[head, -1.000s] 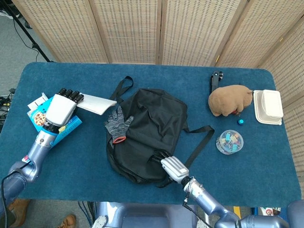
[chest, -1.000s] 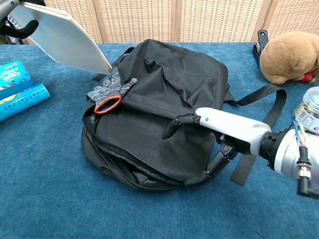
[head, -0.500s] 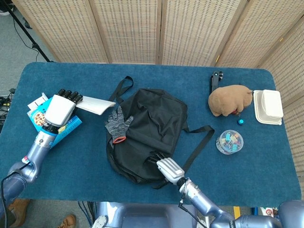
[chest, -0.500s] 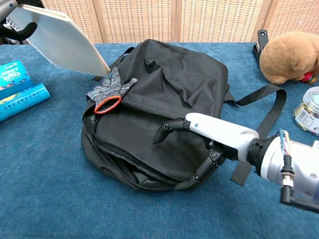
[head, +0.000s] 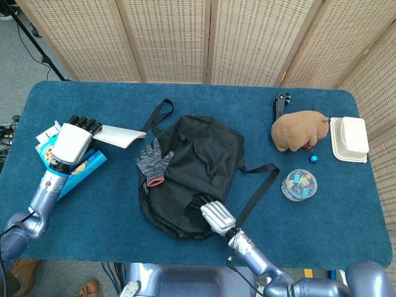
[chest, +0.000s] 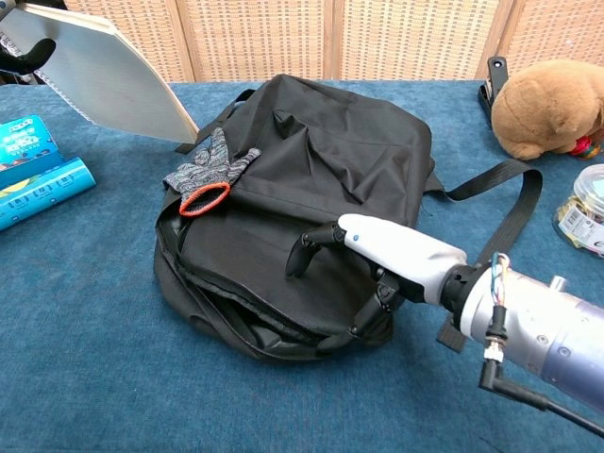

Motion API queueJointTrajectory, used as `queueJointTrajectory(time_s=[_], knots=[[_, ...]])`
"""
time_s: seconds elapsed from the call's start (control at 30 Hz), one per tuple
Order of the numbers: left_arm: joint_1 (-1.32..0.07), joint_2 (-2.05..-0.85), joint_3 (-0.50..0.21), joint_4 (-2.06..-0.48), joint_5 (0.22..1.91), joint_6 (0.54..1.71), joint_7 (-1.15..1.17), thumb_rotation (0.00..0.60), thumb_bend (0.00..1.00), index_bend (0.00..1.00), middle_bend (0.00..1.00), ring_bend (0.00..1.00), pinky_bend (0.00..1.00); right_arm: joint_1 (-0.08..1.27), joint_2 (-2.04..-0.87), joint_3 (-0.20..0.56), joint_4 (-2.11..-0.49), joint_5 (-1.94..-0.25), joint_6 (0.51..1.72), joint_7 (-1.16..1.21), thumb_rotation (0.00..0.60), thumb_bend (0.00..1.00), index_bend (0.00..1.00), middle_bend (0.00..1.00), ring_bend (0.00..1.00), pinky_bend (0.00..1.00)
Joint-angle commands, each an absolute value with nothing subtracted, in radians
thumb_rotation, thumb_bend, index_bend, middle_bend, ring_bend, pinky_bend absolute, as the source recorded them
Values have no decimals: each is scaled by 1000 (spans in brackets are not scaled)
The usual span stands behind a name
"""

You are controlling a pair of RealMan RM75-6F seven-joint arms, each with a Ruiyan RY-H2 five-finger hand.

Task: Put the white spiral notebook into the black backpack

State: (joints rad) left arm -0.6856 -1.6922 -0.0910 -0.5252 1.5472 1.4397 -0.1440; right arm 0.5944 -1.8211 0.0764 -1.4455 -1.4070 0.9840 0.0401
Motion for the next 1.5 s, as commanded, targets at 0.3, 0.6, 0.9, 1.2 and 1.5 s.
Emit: queueJointTrajectory(time_s=[0.3, 0.6, 0.9, 1.2, 1.5], knots=[[-680, -1693, -89, -518, 1549, 1442, -155, 600, 528, 811, 626, 506, 513, 585, -1837, 83, -1425, -1411, 1015, 22, 600, 490, 486, 471, 264, 148], [-671, -1694, -88, -506, 1550, 1454, -175, 600, 529, 811, 626, 506, 513, 584, -1834, 99, -1416, -1413, 1033, 23, 600, 639, 559, 541, 326, 253], [-650, -1695, -89, -477, 1548, 1479, -233, 600, 528, 811, 626, 506, 513, 577, -1793, 138, -1453, -1405, 1063, 66, 600, 640, 597, 576, 328, 254], [-625, -1686, -98, -447, 1546, 1548, -303, 600, 527, 811, 626, 506, 513, 586, -1735, 196, -1468, -1355, 1056, 68, 600, 641, 598, 578, 328, 255], [-604, -1672, -92, -452, 1563, 1628, -358, 600, 527, 811, 626, 507, 513, 598, -1675, 260, -1458, -1273, 1032, 70, 600, 641, 600, 580, 328, 255]])
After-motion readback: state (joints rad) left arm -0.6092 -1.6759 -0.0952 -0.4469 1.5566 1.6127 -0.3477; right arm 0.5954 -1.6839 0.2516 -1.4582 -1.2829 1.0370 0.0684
